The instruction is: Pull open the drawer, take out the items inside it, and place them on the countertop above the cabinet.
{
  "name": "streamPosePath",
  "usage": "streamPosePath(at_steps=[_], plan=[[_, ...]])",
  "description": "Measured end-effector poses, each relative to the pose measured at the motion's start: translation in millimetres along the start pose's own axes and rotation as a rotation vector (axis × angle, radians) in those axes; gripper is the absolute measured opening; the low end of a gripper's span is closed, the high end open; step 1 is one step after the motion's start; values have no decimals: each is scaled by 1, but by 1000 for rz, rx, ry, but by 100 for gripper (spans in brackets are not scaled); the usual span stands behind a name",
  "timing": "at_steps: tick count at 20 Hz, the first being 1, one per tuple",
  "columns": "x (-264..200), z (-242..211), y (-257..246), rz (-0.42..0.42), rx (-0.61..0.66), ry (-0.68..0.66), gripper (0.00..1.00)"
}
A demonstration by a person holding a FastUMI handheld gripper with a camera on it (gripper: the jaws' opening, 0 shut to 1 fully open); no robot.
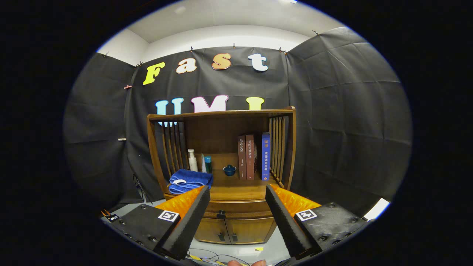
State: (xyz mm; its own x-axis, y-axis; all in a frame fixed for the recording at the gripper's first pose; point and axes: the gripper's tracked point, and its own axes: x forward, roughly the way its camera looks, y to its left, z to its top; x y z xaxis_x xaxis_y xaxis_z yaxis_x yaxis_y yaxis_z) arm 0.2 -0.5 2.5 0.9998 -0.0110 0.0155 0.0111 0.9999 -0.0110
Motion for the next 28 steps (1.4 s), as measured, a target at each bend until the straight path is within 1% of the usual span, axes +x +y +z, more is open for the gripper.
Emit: streamPosePath(at_steps=[4,8,13,19,25,28], plan=[[6,-11,1,-2,-10,4,99],[18,-38,3,-3,6,12,99],[47,-95,10,5,19,41,99],[91,-175,18,12,53,71,98],[144,-250,40,51,-2,144,99],[172,-280,55,75,-2,189,99]])
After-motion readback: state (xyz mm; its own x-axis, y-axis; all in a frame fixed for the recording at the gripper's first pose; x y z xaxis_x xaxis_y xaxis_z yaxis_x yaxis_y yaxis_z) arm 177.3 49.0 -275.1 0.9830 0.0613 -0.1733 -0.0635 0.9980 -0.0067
